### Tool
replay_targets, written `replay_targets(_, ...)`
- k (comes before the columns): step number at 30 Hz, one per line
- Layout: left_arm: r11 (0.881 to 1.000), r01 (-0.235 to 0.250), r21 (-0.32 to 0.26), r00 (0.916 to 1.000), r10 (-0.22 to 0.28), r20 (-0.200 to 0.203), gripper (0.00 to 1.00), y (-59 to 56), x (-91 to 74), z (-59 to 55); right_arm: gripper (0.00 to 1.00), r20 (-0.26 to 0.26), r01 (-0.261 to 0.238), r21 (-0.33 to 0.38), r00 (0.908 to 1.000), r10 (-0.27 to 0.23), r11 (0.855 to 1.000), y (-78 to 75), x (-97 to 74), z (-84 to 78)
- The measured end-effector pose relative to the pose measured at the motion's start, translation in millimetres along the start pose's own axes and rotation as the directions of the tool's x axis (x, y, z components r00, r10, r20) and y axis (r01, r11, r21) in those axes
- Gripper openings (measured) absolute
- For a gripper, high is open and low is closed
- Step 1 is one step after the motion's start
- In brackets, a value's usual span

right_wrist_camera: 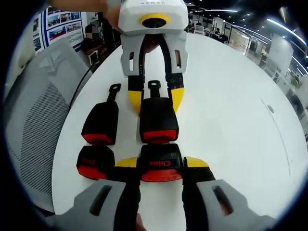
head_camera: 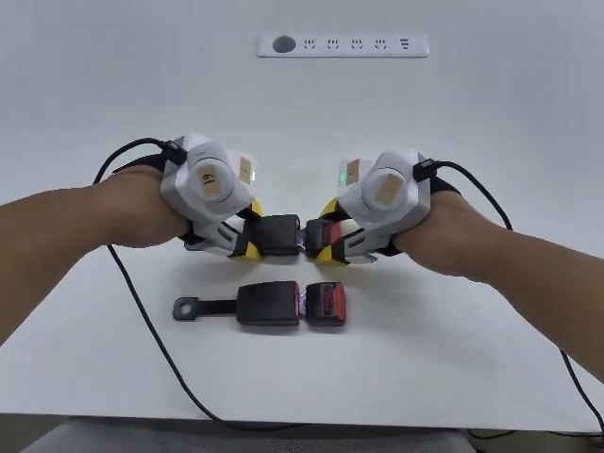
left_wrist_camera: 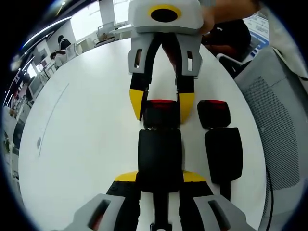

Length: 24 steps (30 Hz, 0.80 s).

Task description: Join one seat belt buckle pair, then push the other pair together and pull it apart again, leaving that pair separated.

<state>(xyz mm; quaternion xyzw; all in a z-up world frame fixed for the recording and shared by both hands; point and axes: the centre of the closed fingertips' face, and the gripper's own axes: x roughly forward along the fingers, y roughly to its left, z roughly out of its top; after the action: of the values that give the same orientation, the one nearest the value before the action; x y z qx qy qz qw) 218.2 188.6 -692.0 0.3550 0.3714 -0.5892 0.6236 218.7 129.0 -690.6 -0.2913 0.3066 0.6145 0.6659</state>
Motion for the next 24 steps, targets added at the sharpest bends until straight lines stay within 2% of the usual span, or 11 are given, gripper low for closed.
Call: replay_targets(24,1.000,0.001,-0.013,1.0000,-0.001,-0.006,0.31,-1.1,-0.6,1.6,0.31,-0.017,0.013,-0.004,0.9998,-0.013,1.000,0.7,-3.3,-2.3)
